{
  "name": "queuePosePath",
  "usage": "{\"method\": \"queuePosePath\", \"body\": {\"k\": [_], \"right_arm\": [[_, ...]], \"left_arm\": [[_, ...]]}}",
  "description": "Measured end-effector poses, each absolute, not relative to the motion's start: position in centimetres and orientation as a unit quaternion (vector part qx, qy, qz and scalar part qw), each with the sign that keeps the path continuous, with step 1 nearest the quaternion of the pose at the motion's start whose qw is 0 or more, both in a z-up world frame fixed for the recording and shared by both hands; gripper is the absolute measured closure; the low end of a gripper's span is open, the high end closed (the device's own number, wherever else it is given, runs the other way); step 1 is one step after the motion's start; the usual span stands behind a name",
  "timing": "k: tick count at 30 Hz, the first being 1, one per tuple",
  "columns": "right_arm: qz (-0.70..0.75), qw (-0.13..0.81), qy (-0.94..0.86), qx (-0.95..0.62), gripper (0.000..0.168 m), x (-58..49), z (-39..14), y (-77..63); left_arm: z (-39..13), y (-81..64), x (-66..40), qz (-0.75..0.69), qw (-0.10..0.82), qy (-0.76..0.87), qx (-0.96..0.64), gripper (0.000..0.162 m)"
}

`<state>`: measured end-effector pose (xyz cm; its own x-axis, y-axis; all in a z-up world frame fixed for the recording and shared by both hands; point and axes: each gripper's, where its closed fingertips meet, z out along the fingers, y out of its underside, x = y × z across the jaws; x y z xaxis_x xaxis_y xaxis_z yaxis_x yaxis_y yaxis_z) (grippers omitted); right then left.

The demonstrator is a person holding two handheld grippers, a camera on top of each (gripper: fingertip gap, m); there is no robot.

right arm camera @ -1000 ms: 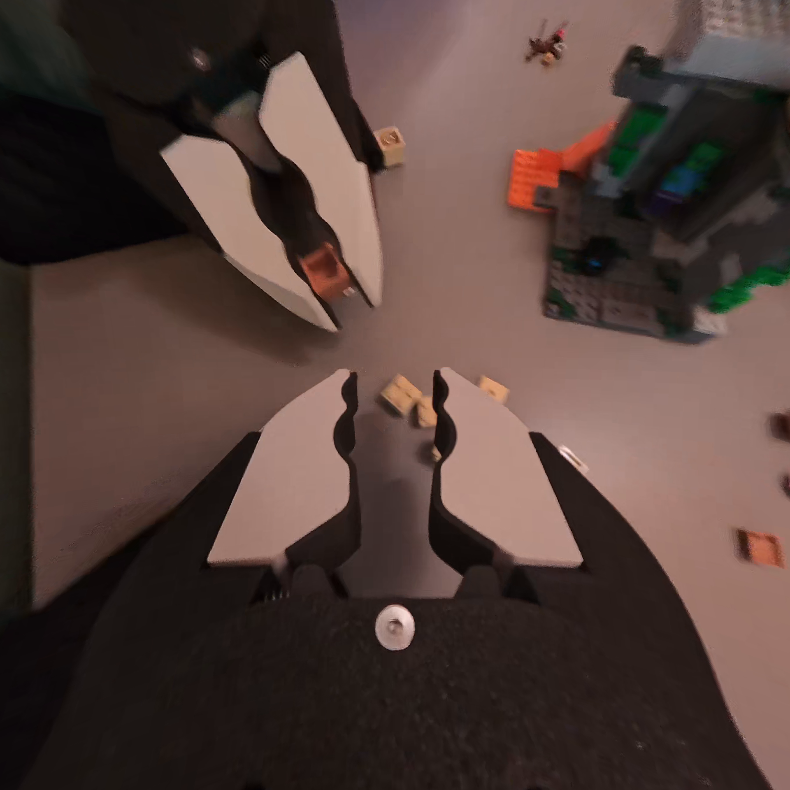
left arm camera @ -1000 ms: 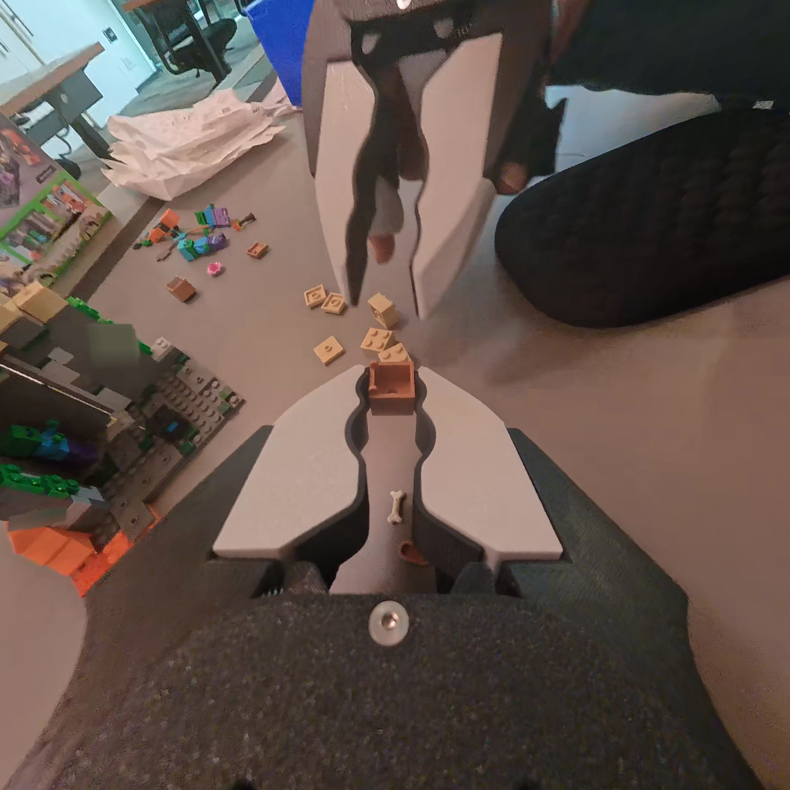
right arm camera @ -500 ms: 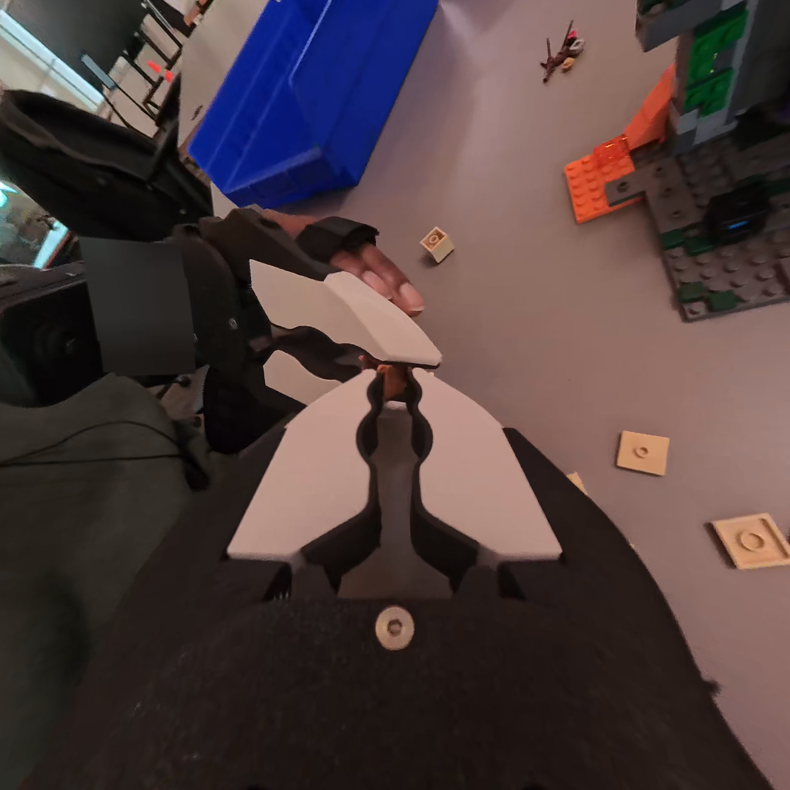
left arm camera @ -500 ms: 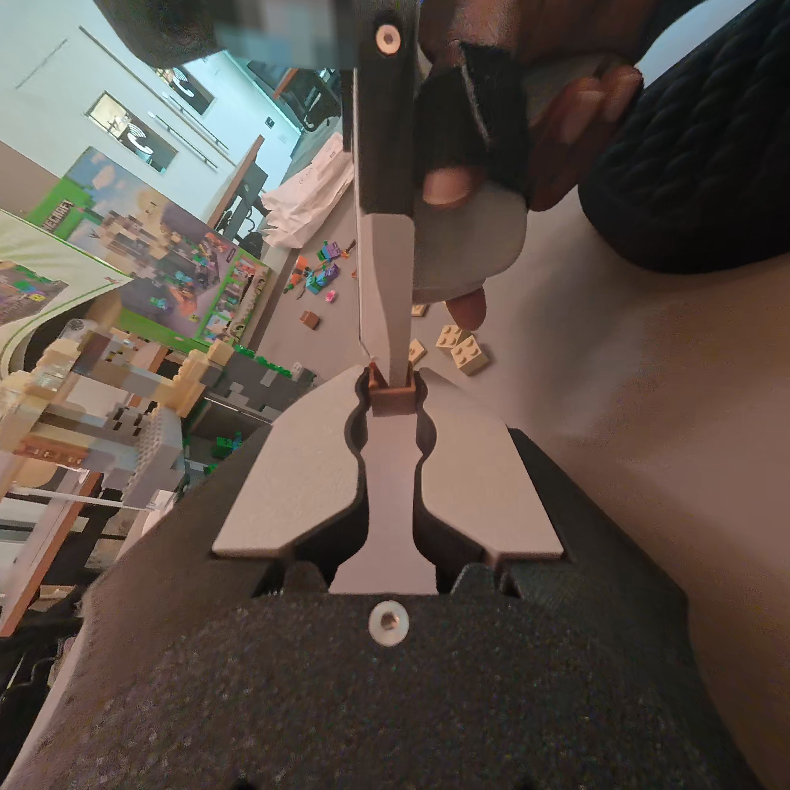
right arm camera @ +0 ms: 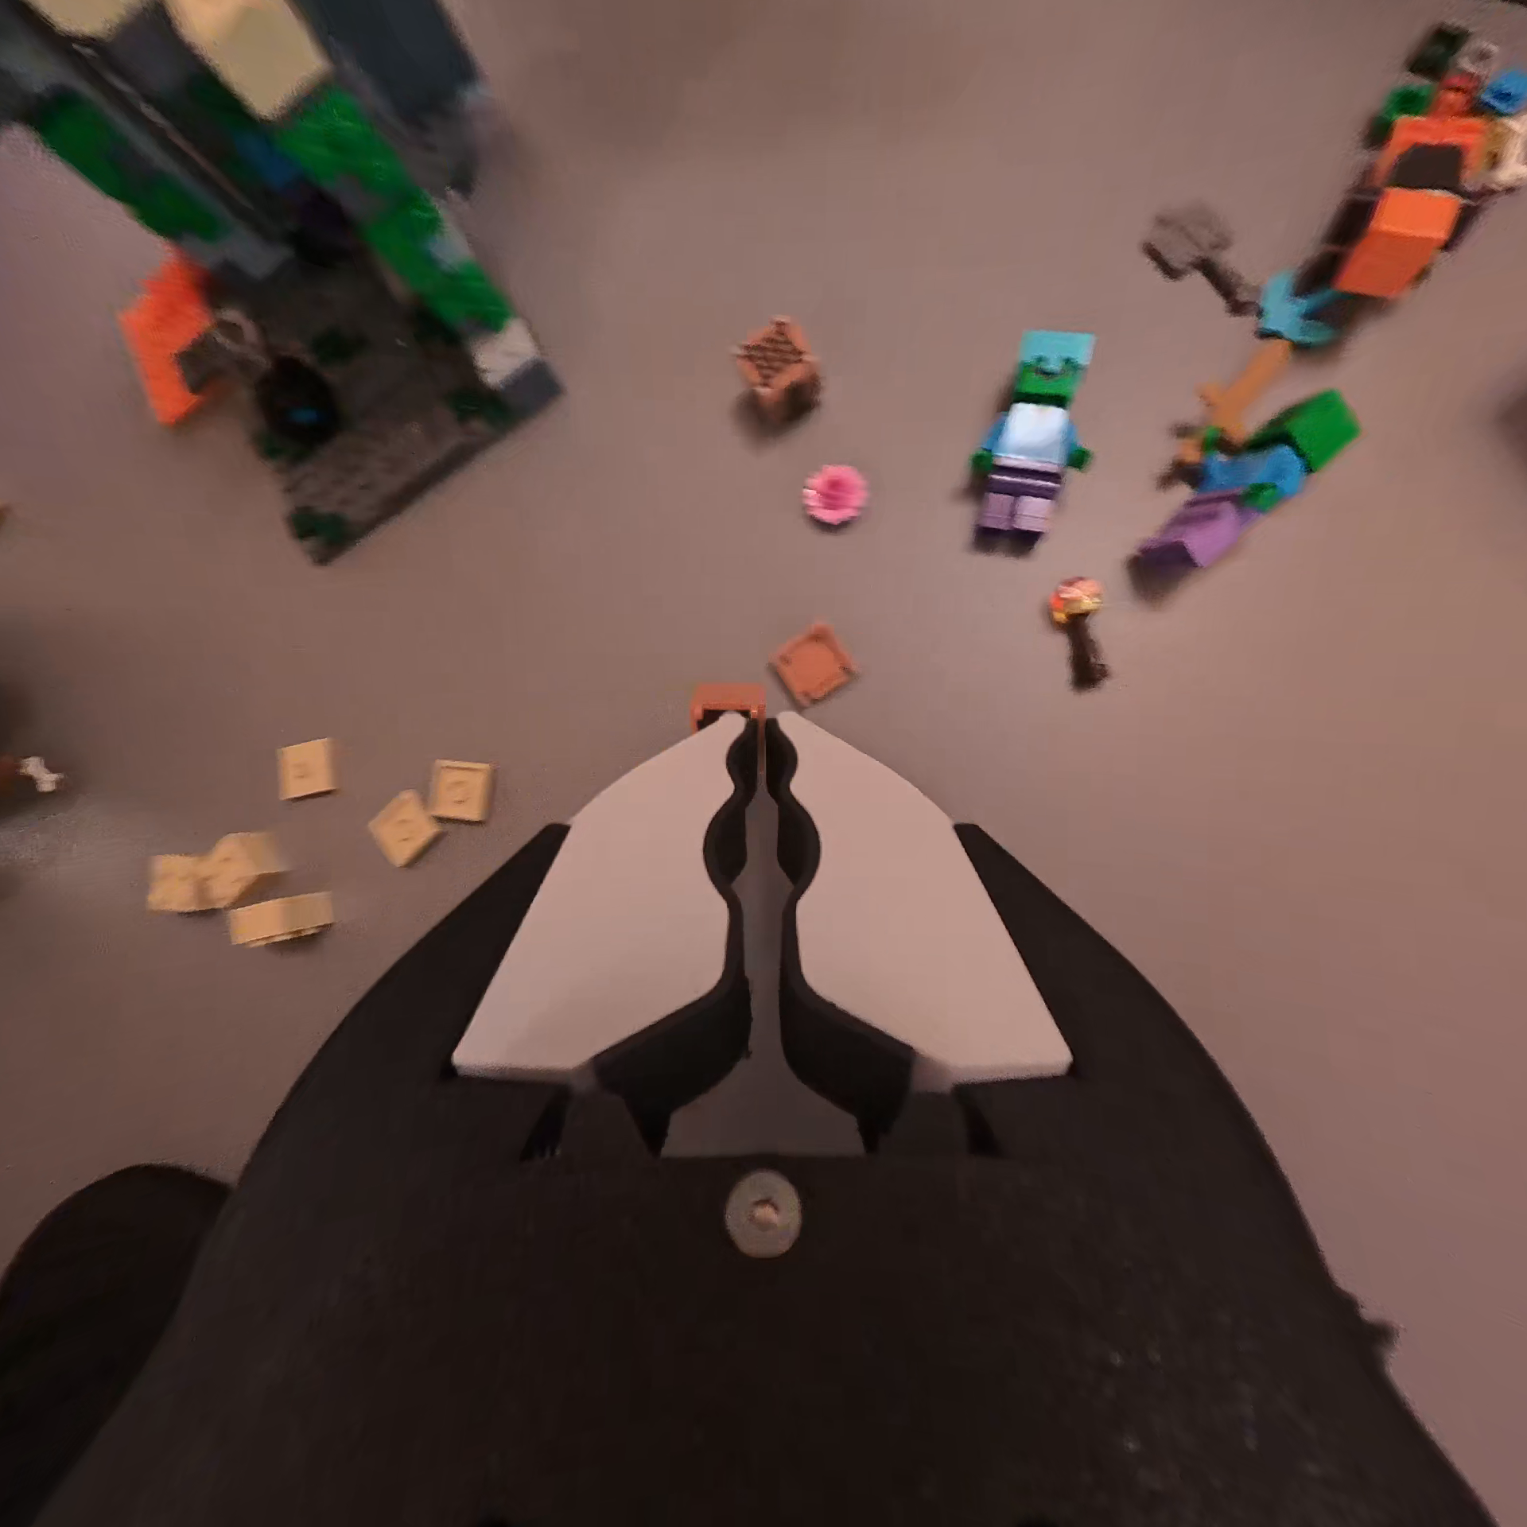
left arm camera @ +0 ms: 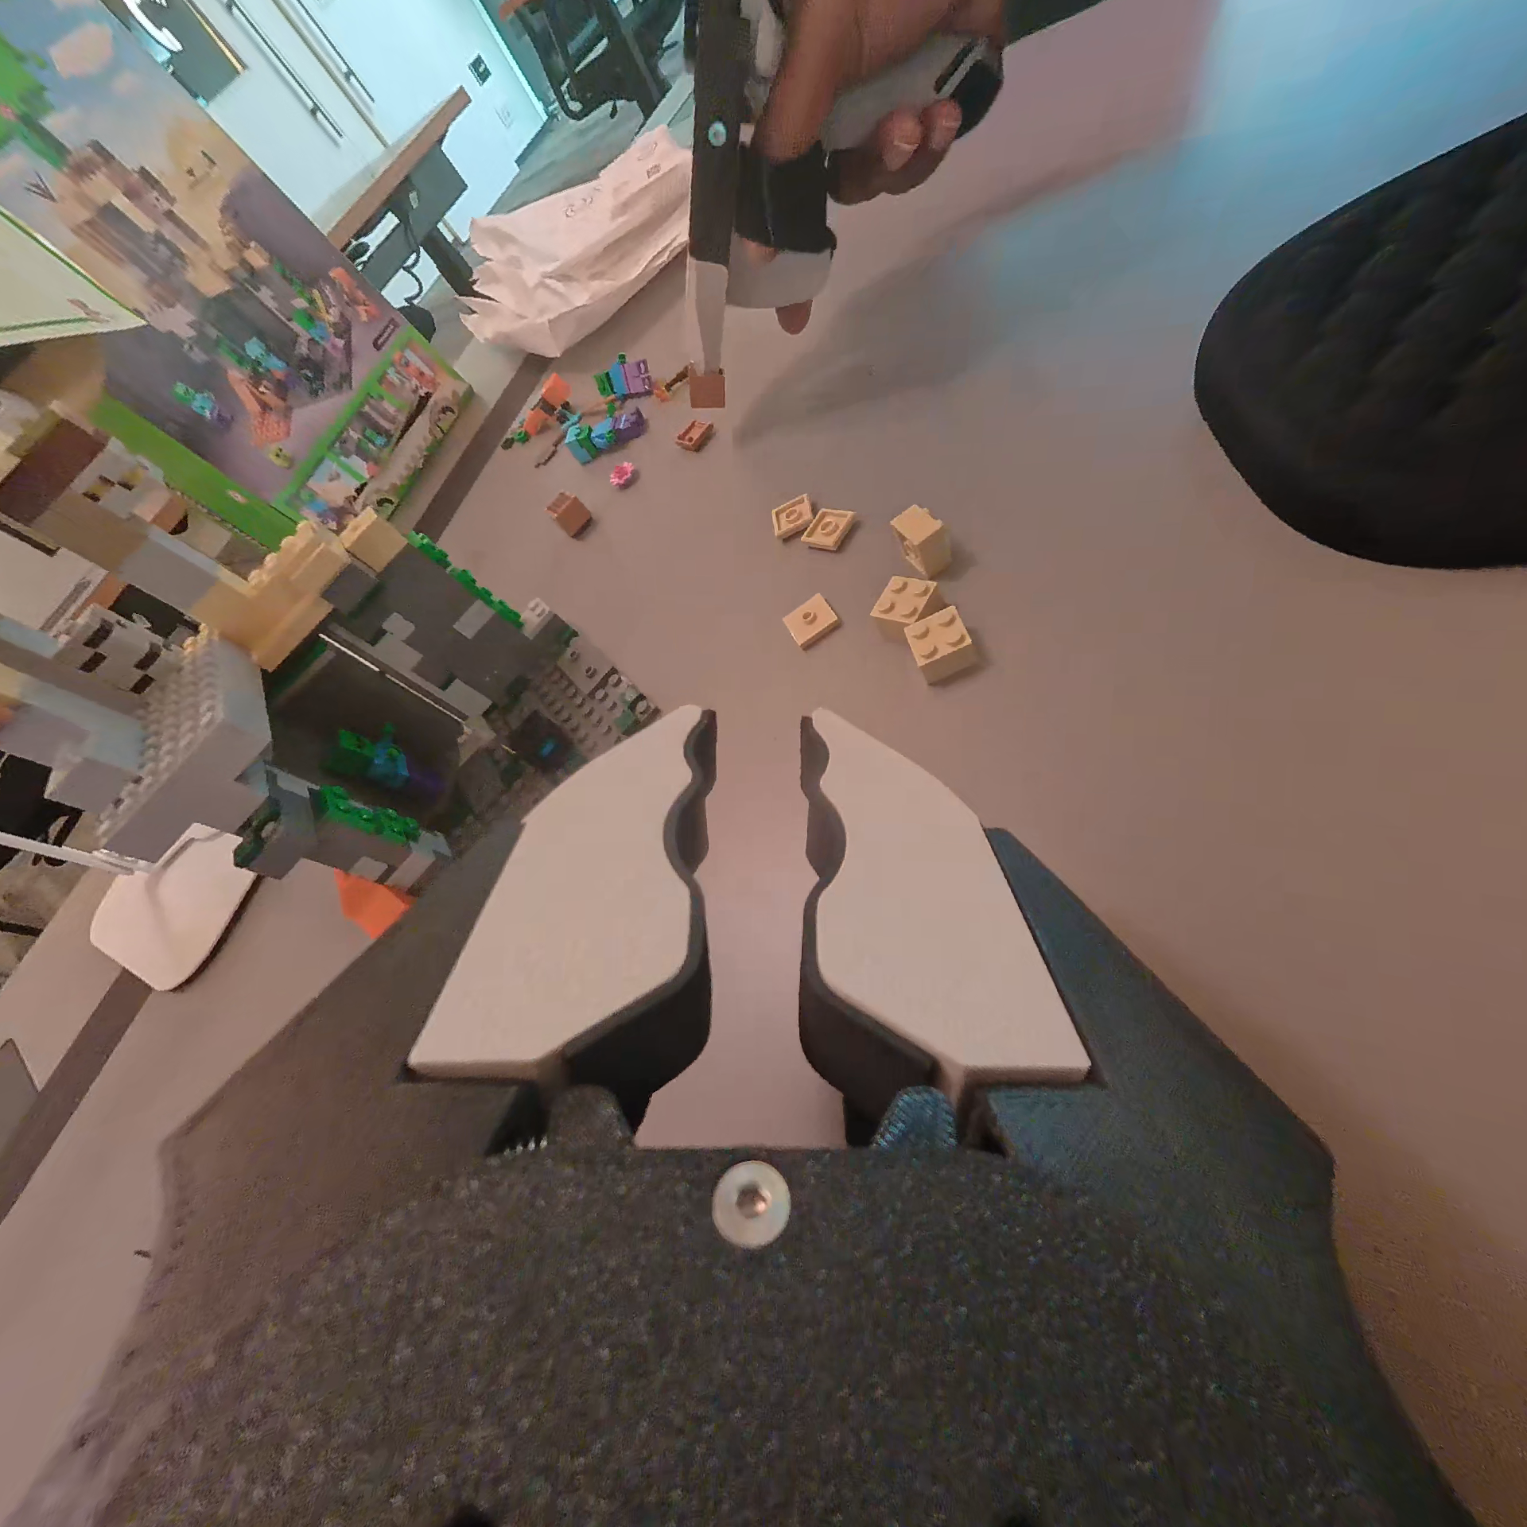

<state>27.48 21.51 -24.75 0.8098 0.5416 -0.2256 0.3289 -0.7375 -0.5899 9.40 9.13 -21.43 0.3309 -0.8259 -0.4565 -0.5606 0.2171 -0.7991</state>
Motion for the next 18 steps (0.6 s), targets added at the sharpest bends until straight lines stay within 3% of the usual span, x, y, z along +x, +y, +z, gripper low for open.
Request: {"method": "queuePosePath", "body": {"k": [15,18], "right_arm": [[0.162,0.313,-0.223,-0.909,0.152,30.3,-24.2,23.4],[0.157,0.304,-0.239,-0.909,0.139,30.0,-24.3,23.0]], "left_arm": [[-22.0,8.9,9.5,-0.127,0.526,0.573,-0.616,0.145],[-22.0,8.9,9.5,-0.125,0.525,0.575,-0.615,0.145]]}}
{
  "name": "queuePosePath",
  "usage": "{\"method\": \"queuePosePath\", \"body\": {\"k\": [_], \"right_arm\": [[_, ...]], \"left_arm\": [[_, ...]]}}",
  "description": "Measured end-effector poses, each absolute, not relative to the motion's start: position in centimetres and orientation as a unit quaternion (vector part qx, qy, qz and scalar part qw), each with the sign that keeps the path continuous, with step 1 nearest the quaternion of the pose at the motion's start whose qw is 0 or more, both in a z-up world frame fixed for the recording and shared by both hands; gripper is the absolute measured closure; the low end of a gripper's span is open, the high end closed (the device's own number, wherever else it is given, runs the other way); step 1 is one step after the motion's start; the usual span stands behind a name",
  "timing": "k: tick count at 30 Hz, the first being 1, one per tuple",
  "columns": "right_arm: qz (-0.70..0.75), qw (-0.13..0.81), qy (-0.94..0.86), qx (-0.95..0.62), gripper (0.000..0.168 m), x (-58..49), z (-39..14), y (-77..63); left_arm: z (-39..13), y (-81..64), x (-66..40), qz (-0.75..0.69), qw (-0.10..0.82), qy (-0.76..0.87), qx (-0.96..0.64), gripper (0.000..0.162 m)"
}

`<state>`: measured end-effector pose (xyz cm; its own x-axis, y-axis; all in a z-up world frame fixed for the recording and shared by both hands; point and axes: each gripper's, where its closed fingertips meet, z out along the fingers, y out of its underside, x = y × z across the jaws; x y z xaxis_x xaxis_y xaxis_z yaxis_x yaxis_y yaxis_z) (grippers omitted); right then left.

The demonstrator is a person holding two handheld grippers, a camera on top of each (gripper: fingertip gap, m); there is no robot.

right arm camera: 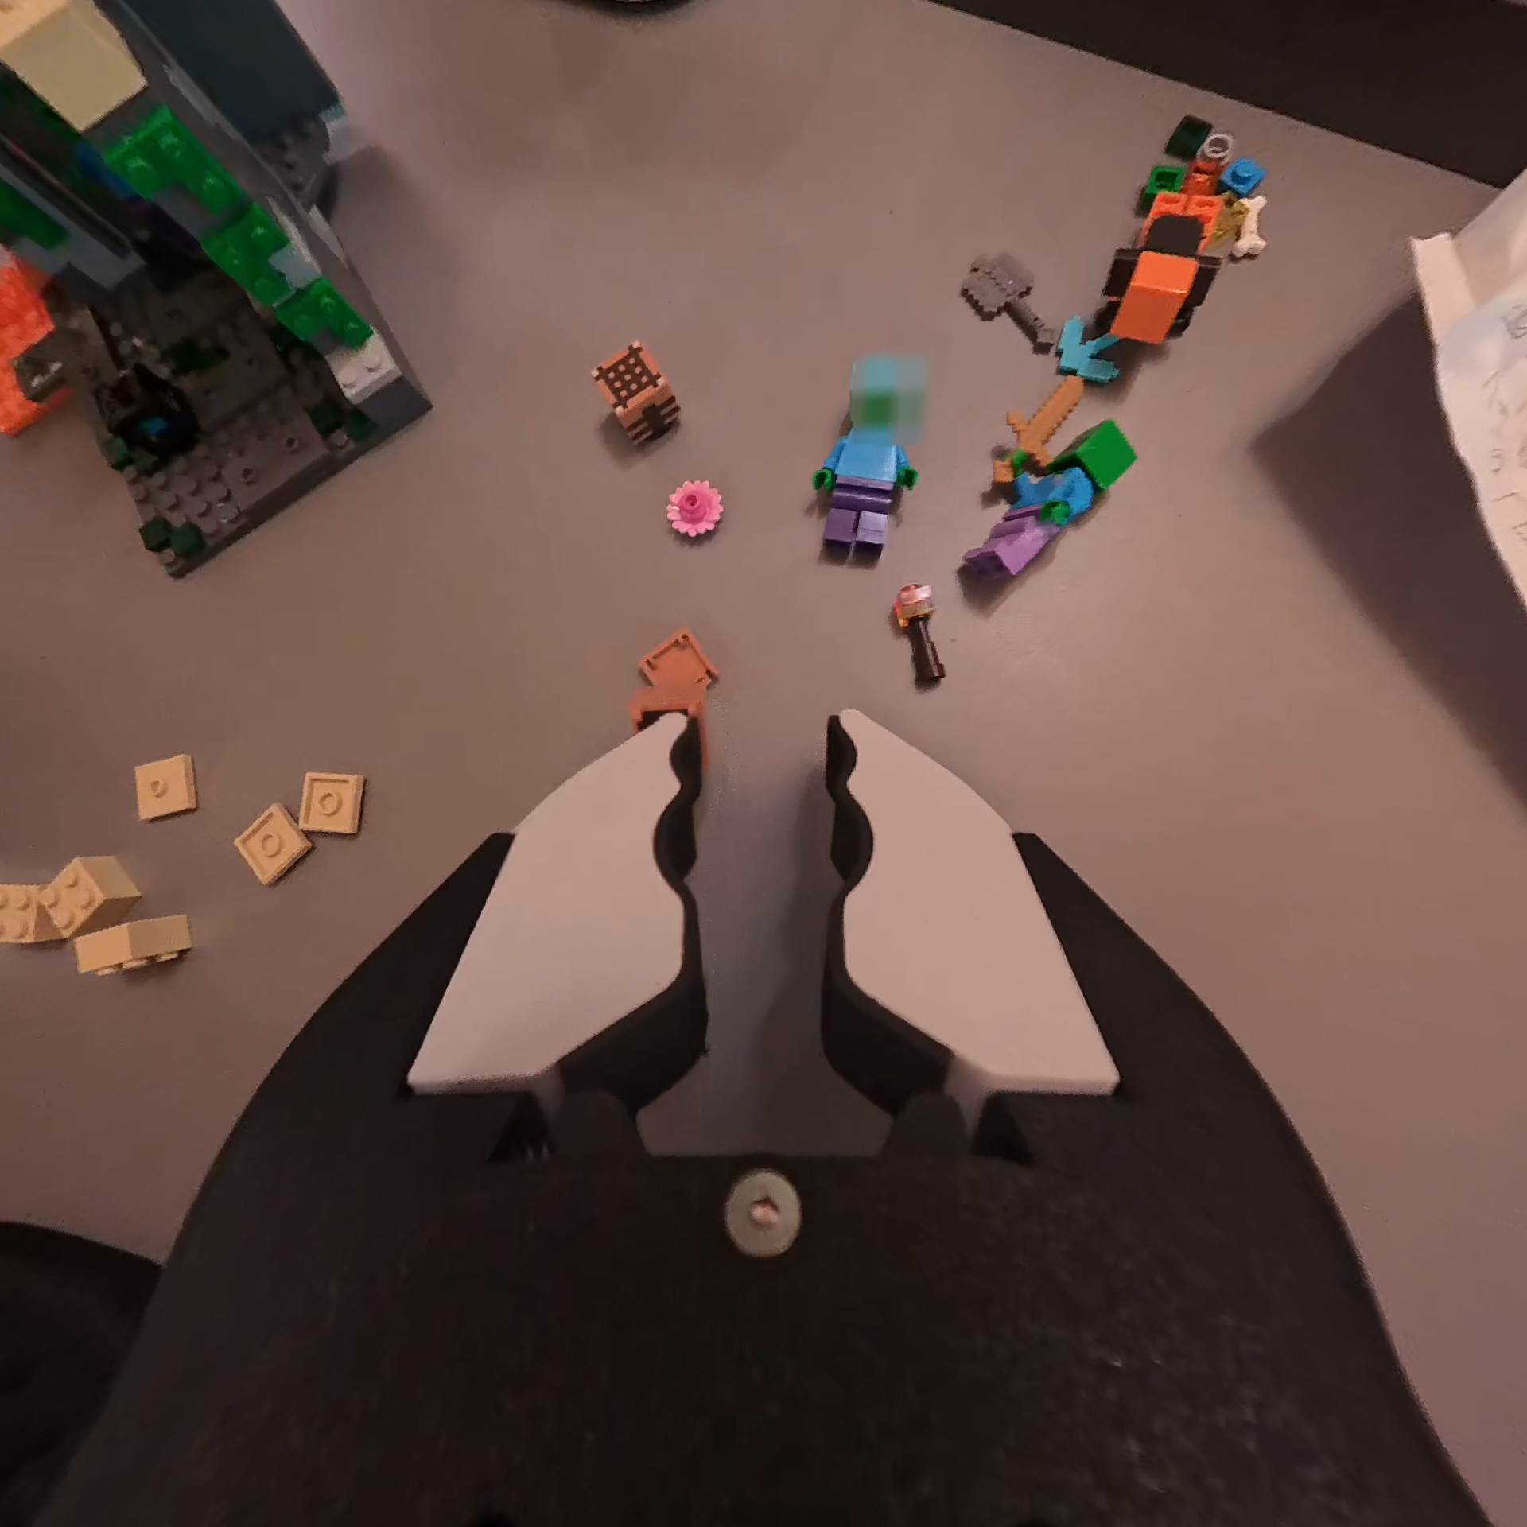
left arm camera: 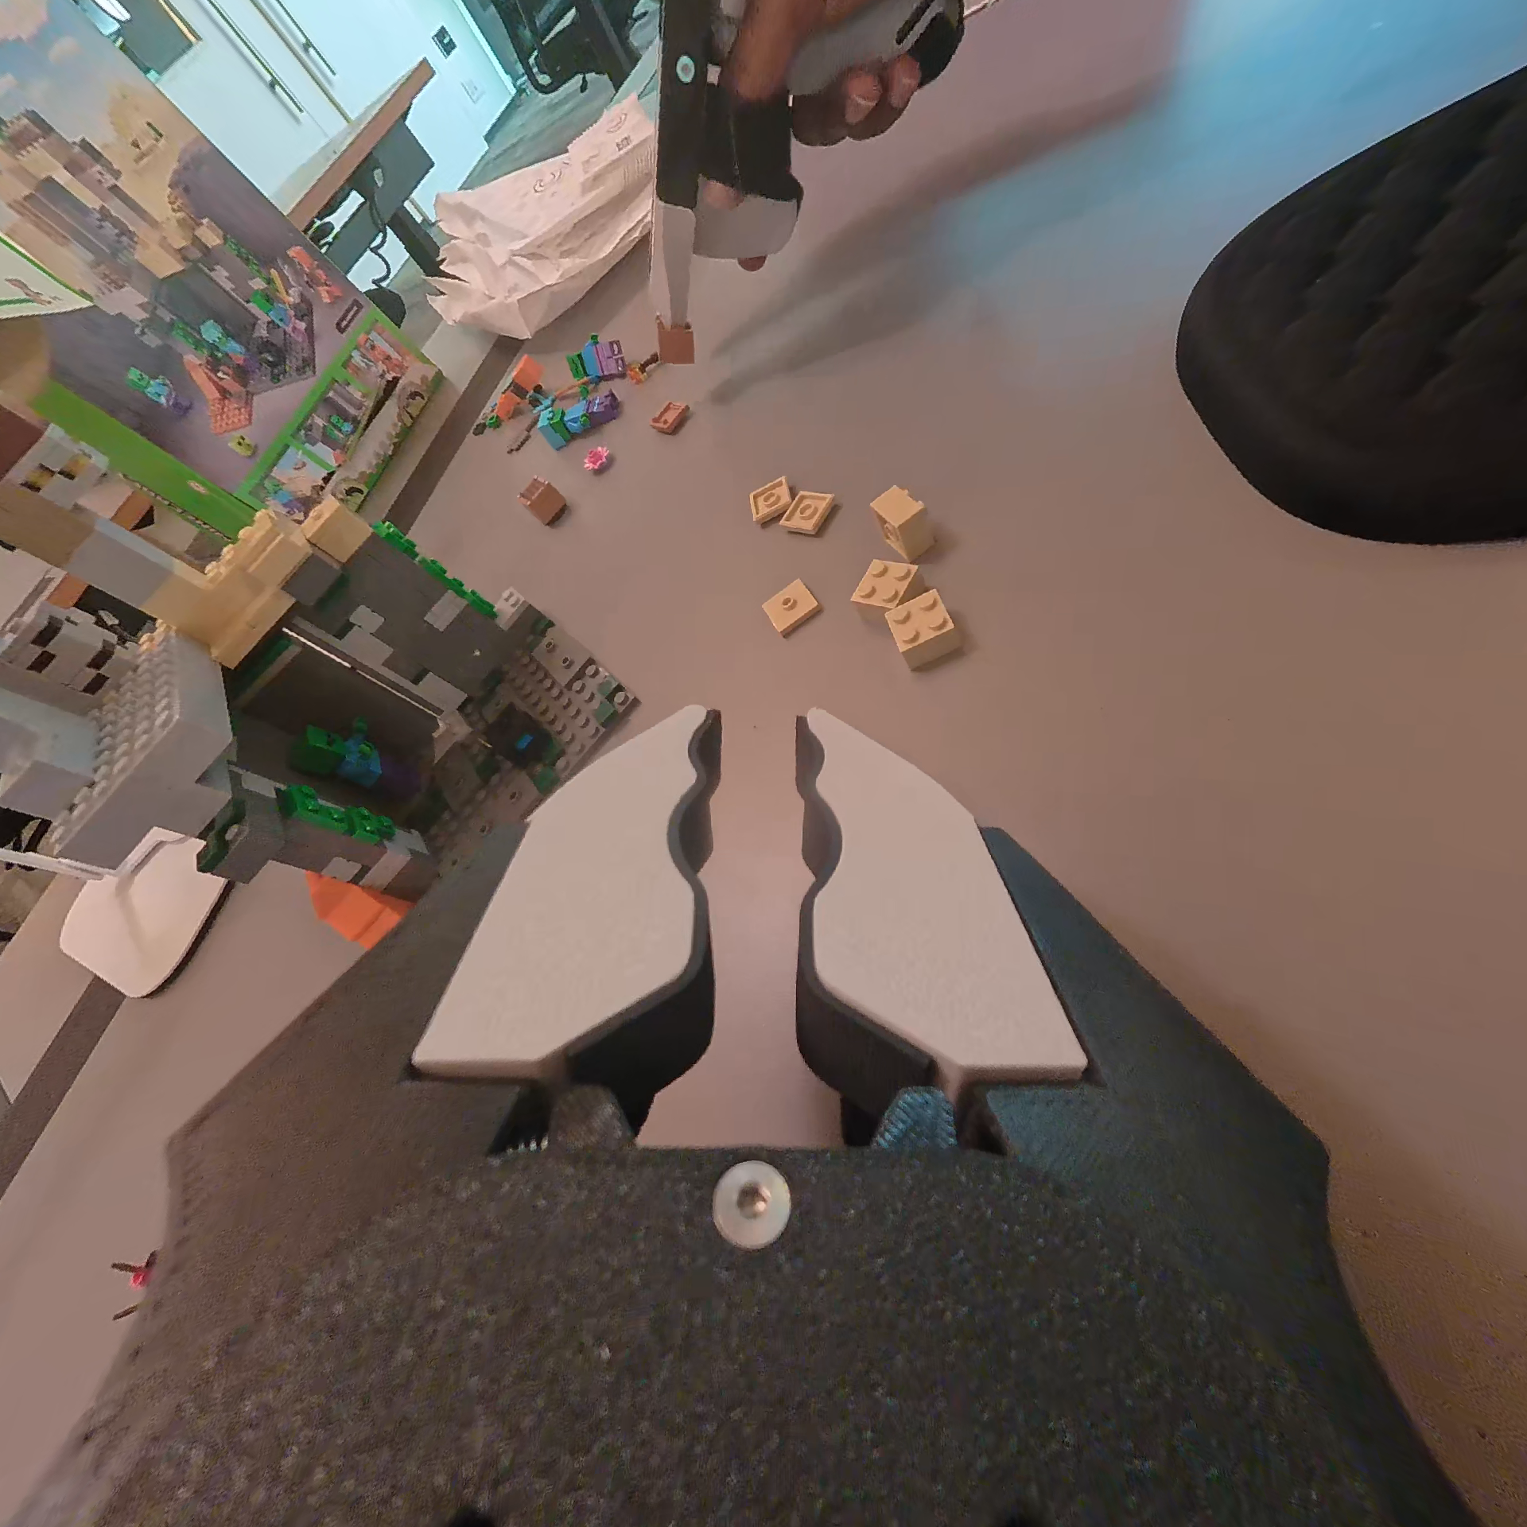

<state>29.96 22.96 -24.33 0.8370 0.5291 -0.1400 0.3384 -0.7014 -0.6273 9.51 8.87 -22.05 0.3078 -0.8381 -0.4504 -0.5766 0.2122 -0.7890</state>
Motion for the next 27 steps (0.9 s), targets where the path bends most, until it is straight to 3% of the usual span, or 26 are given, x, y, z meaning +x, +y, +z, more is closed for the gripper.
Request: {"method": "queuePosePath", "body": {"k": [7,12,19,27], "right_arm": [[0.160,0.319,-0.248,-0.901,0.127,29.4,-23.3,22.8],[0.164,0.327,-0.297,-0.882,0.136,27.7,-22.4,21.4],[0.184,0.280,-0.479,-0.811,0.135,21.7,-24.6,14.9],[0.152,0.234,-0.525,-0.804,0.123,20.1,-26.5,14.4]], "left_arm": [[-22.2,8.8,9.6,-0.124,0.522,0.579,-0.614,0.146],[-22.2,8.9,9.4,-0.124,0.521,0.576,-0.618,0.147],[-21.4,9.3,8.7,-0.155,0.519,0.554,-0.633,0.147],[-21.7,9.5,8.7,-0.174,0.508,0.546,-0.643,0.147]]}}
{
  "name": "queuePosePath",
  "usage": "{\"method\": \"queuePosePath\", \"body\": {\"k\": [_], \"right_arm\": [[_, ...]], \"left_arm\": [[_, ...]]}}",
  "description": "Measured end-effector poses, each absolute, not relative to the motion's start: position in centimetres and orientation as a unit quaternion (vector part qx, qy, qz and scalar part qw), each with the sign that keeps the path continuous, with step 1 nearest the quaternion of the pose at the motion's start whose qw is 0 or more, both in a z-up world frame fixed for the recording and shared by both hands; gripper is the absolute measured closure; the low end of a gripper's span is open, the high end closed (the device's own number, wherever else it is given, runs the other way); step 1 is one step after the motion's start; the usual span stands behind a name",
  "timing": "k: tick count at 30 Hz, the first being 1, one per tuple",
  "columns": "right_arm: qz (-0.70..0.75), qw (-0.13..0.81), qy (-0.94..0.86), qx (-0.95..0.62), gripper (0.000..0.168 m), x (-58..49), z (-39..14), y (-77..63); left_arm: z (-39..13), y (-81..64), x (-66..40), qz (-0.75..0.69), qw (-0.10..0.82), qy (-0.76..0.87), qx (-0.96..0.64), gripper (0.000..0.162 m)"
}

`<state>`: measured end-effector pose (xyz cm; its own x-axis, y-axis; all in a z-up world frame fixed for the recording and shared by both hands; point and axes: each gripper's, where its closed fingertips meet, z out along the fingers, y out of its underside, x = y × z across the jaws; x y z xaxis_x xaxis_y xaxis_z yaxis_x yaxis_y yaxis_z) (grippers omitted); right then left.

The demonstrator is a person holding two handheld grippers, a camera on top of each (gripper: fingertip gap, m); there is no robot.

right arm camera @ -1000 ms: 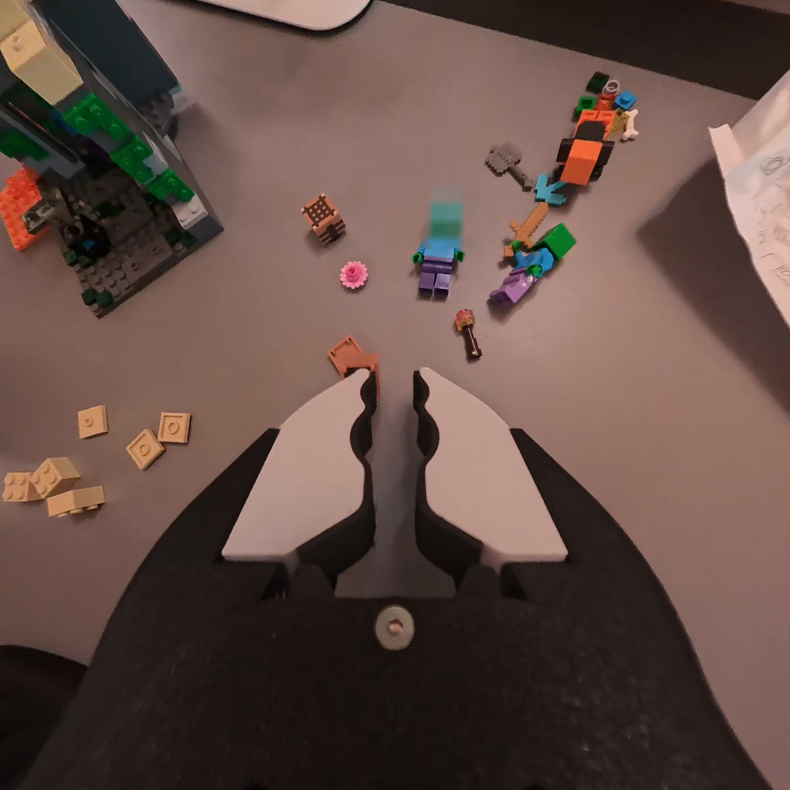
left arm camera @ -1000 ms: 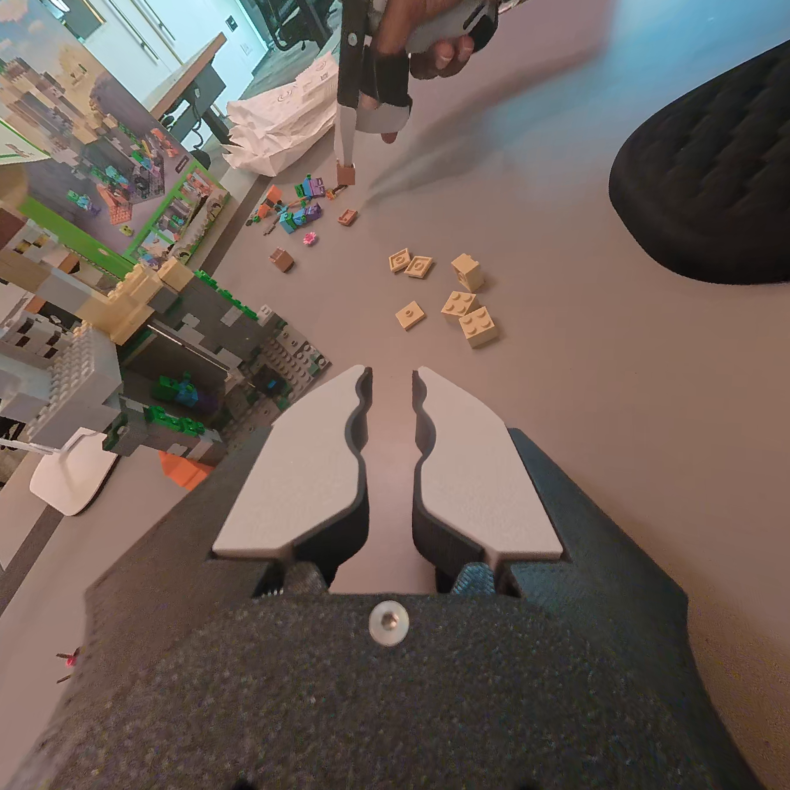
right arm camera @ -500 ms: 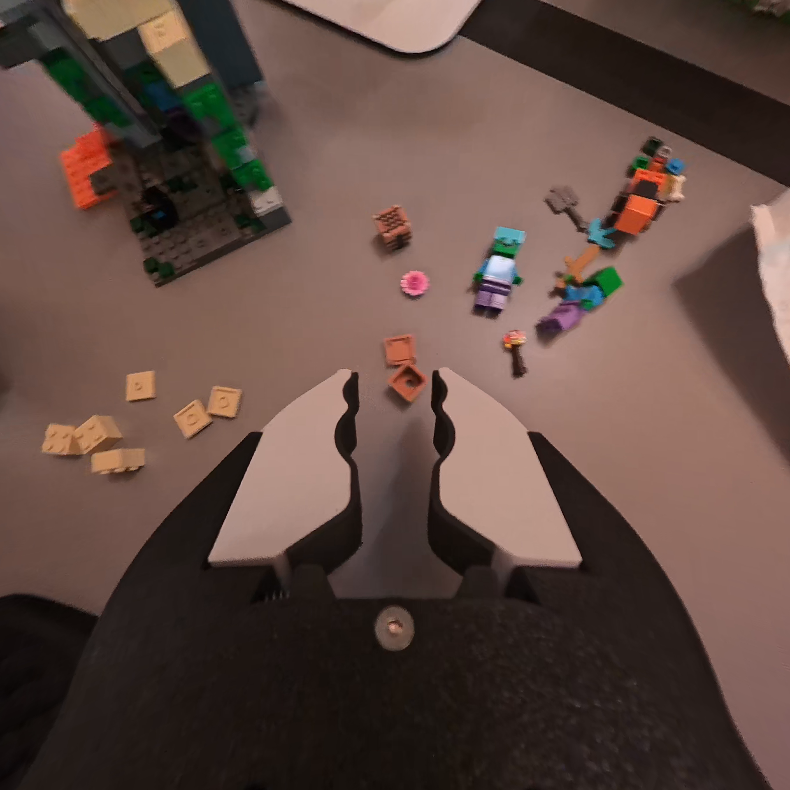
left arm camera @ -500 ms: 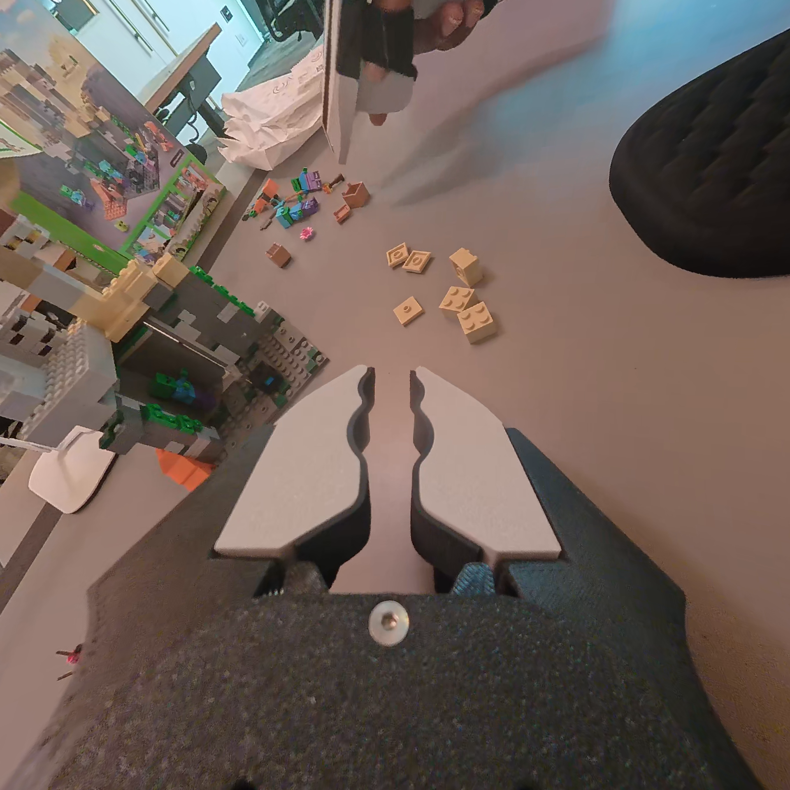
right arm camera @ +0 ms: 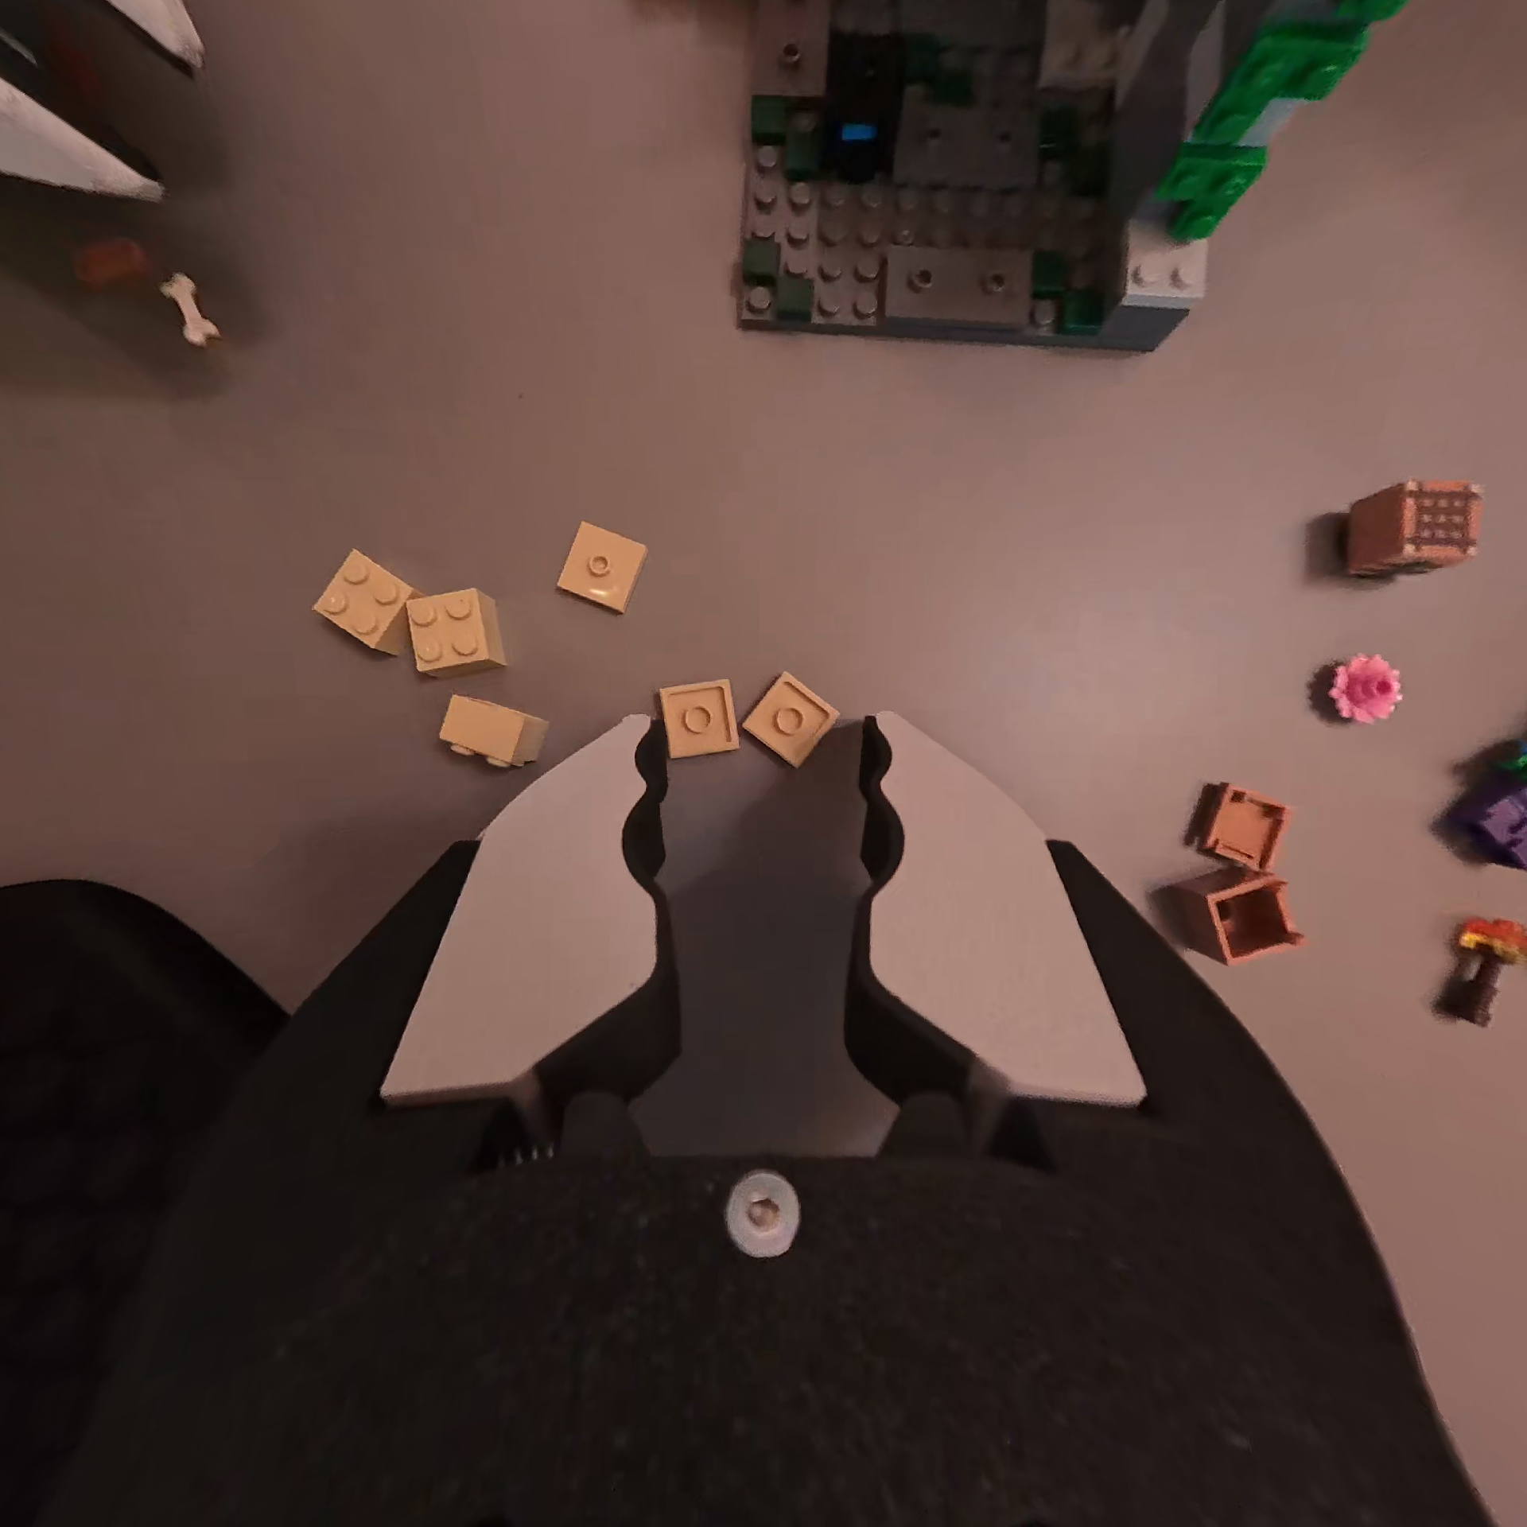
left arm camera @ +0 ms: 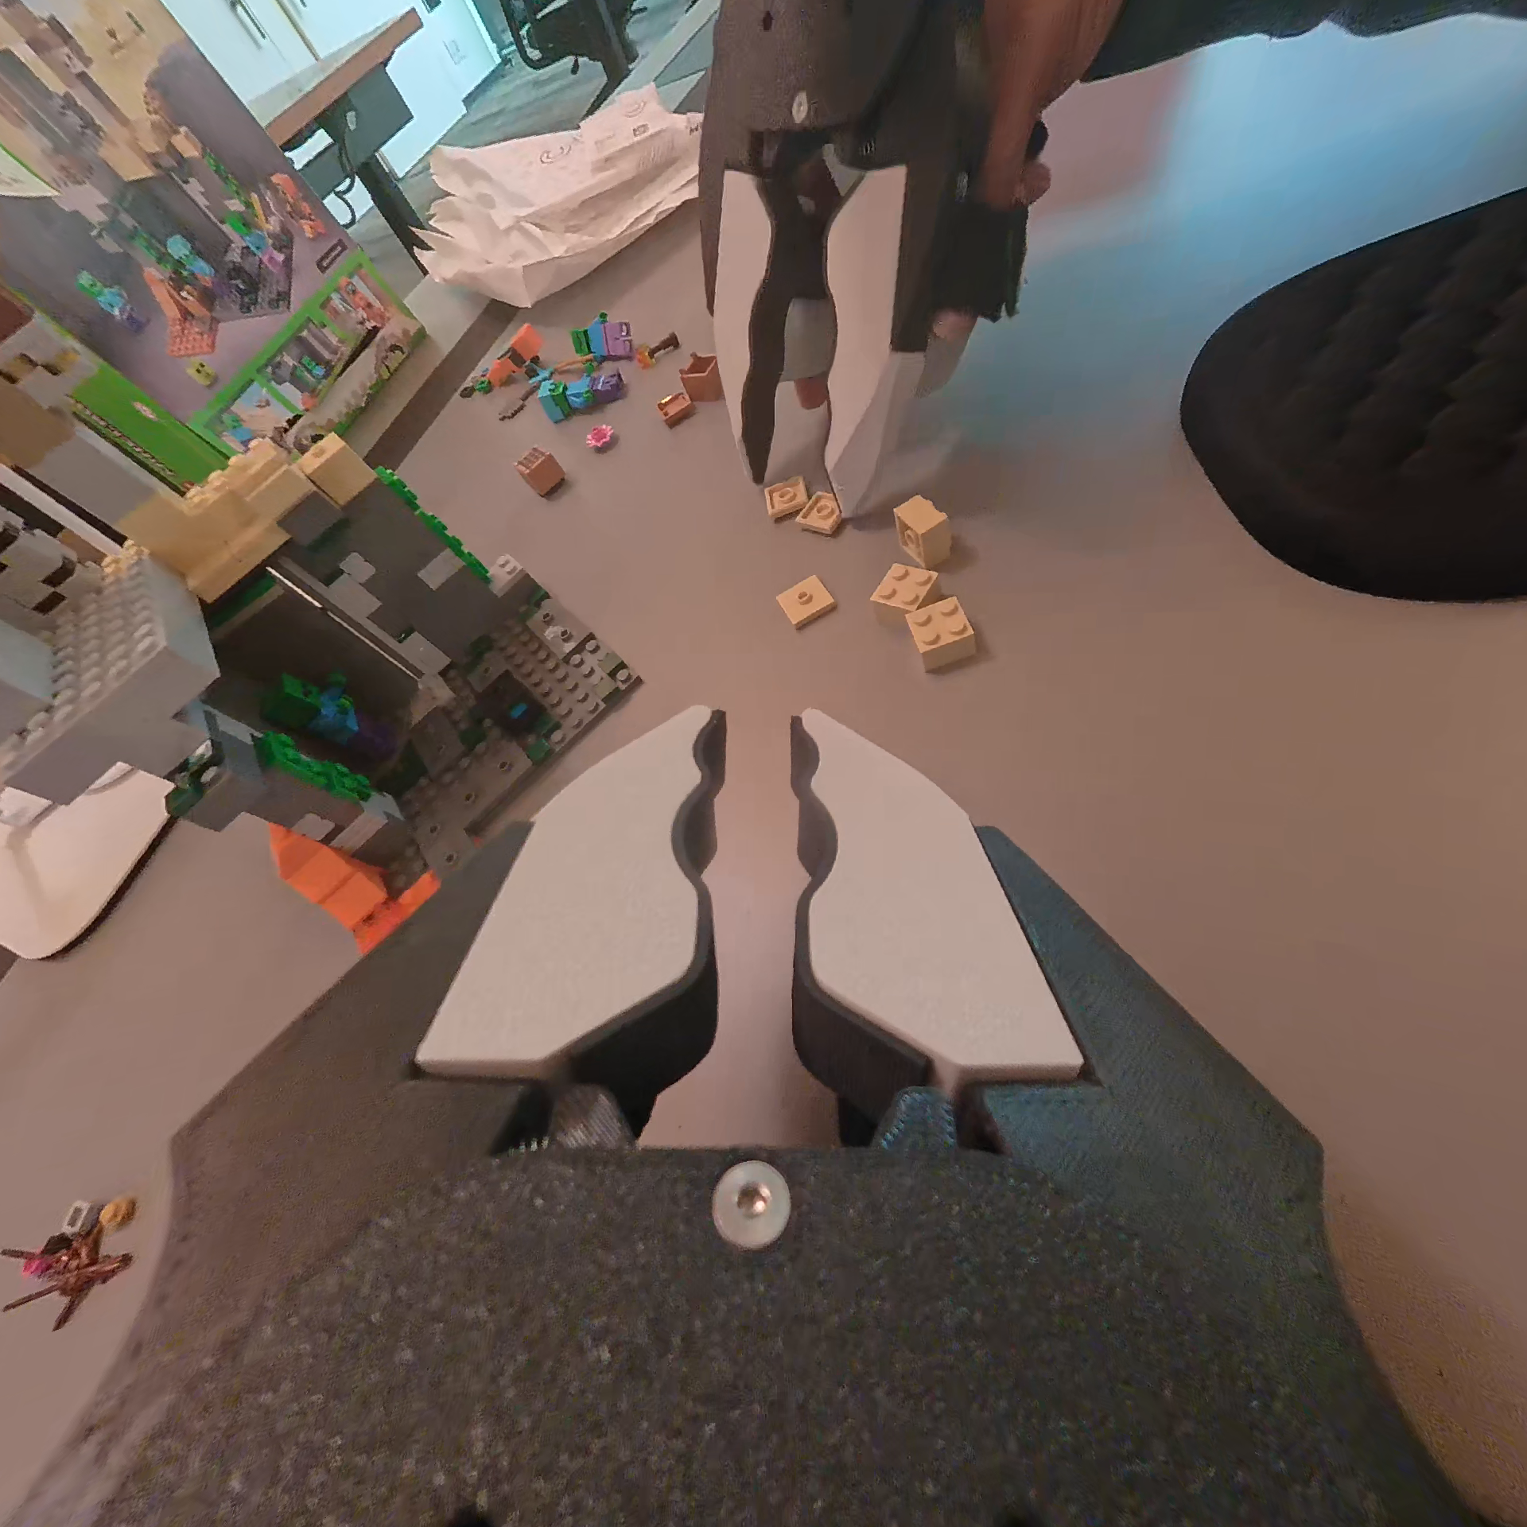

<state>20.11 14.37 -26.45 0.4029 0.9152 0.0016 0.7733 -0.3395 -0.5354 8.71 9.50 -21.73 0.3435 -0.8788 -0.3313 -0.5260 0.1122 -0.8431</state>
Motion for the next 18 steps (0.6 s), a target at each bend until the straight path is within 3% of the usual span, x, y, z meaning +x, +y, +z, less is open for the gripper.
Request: {"method": "queuePosePath", "body": {"k": [4,18], "right_arm": [[0.142,0.222,-0.519,-0.813,0.136,19.6,-26.6,14.3],[0.157,0.254,-0.529,-0.794,0.136,18.5,-24.1,12.8]], "left_arm": [[-22.1,9.4,8.8,-0.176,0.502,0.548,-0.645,0.148],[-22.4,9.2,8.9,-0.173,0.498,0.555,-0.643,0.148]]}}
